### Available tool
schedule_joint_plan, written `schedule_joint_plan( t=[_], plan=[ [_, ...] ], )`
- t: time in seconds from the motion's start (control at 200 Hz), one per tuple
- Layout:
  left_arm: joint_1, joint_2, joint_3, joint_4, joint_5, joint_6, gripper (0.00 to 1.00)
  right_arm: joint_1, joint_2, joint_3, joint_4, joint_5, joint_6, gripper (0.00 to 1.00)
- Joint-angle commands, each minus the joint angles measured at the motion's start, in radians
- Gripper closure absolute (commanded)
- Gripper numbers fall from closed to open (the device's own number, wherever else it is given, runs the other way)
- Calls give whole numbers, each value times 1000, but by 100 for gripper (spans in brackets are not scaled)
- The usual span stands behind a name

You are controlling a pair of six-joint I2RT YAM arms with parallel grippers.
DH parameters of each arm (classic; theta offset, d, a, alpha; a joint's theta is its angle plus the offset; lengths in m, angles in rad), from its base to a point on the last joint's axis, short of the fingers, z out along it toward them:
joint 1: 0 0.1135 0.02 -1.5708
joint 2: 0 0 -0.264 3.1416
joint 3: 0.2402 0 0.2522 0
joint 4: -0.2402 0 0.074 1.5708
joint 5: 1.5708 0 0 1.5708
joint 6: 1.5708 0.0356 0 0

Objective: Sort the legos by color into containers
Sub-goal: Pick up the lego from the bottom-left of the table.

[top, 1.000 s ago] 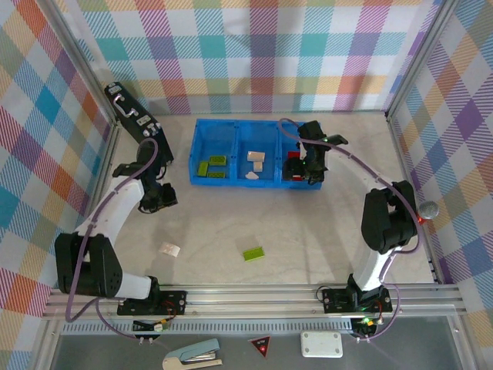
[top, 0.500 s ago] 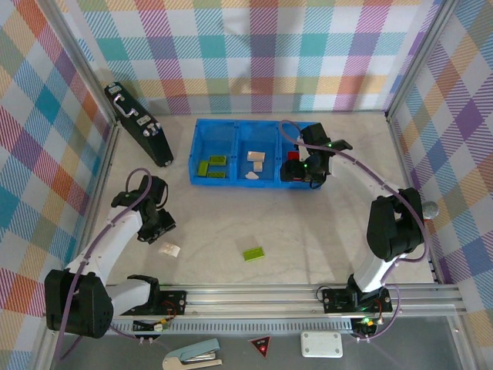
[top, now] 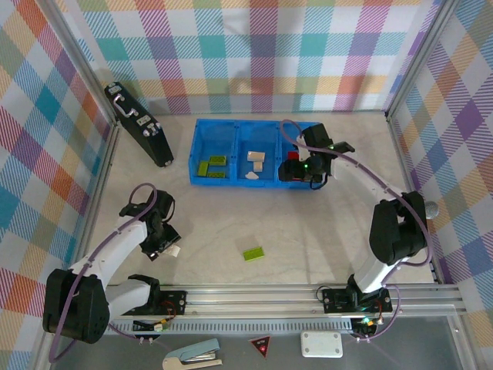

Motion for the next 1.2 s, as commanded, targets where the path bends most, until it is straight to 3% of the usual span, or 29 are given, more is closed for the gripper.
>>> schedule_joint_plan(
  t=[0.0, 0.62, 1.195],
  plan=[
    [-8, -7, -31, 41, 23, -34, 41, -4, -40, -17, 17, -34, -7, 24],
    [-8, 45, -94, 130, 24, -19, 47, -4, -65, -34, 22, -45, -7, 25],
    [-8, 98, -80, 177, 28, 24, 65, -4, -67, -37, 9, -26, -13, 25]
  ],
)
